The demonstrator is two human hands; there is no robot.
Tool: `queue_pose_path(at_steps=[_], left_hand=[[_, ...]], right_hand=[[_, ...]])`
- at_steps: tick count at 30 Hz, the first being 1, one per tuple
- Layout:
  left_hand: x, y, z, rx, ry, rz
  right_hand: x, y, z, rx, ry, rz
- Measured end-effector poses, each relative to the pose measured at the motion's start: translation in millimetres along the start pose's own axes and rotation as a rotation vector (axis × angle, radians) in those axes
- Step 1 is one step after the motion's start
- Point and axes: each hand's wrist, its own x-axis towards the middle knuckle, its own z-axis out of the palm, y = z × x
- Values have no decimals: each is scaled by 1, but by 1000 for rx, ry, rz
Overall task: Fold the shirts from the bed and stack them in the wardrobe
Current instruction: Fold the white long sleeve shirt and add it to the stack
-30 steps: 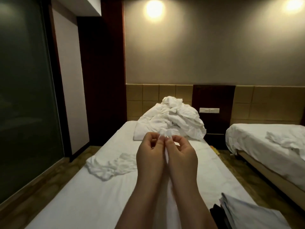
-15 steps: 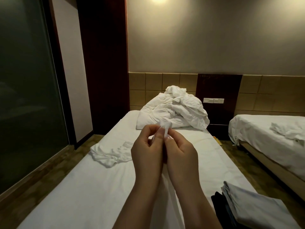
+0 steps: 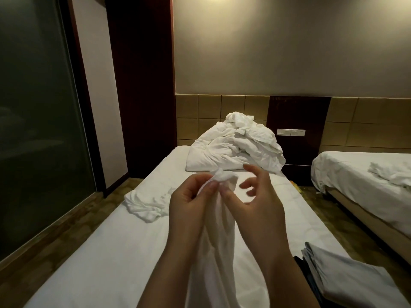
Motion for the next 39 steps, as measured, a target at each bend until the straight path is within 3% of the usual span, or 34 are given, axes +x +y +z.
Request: queue_pose_path(at_steps=[4,10,16,21,30,35,39], left_hand=[[18,10,-5,40,-165,12],[71,49,-3,95,-369,126],[110,76,5,131,-417,190],[120,84,8,171,-407,274],[112,88,13,222,-436,296],[108,96,9,546,-460,438],[106,97,11,637,-446,407]], right_hand=[[24,-1,-7,-19,-112,-192],[78,-27,-24,167,-338,-159],[106,-50,-37,64,-175,-335],[112,-60,-43,8,-152,-449],[118,-59,-49,-42,-106,-401],[125,-60,-58,-158,-113,-442],[128,-63,-65,-251,-68,-505]])
